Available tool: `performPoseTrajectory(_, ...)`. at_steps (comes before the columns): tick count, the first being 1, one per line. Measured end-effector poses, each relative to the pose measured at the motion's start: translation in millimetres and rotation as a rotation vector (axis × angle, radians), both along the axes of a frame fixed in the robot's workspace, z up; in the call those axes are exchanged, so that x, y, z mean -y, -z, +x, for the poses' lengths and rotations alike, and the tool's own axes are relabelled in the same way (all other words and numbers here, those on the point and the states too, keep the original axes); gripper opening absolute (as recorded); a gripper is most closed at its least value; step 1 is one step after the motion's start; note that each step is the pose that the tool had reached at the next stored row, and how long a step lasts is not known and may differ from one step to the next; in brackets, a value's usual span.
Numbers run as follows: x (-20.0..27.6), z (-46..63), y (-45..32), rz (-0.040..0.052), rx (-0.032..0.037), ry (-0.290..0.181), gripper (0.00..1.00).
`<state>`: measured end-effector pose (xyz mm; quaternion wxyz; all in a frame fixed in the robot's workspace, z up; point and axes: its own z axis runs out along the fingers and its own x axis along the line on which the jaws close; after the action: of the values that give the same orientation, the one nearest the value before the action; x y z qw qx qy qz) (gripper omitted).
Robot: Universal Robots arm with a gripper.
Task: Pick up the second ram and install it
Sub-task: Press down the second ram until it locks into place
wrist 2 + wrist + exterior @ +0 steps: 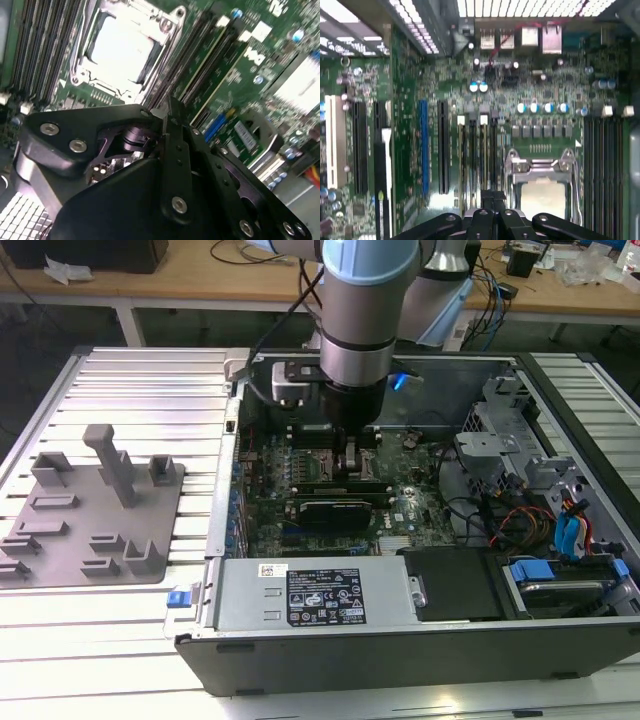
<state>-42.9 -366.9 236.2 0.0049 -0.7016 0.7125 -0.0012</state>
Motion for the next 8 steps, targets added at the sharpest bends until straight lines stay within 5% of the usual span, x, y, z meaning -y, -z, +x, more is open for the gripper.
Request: performPoseTrajectory(8, -0.1, -12.7, 4.3, 0.0001, 0.0001, 0.000, 0.08)
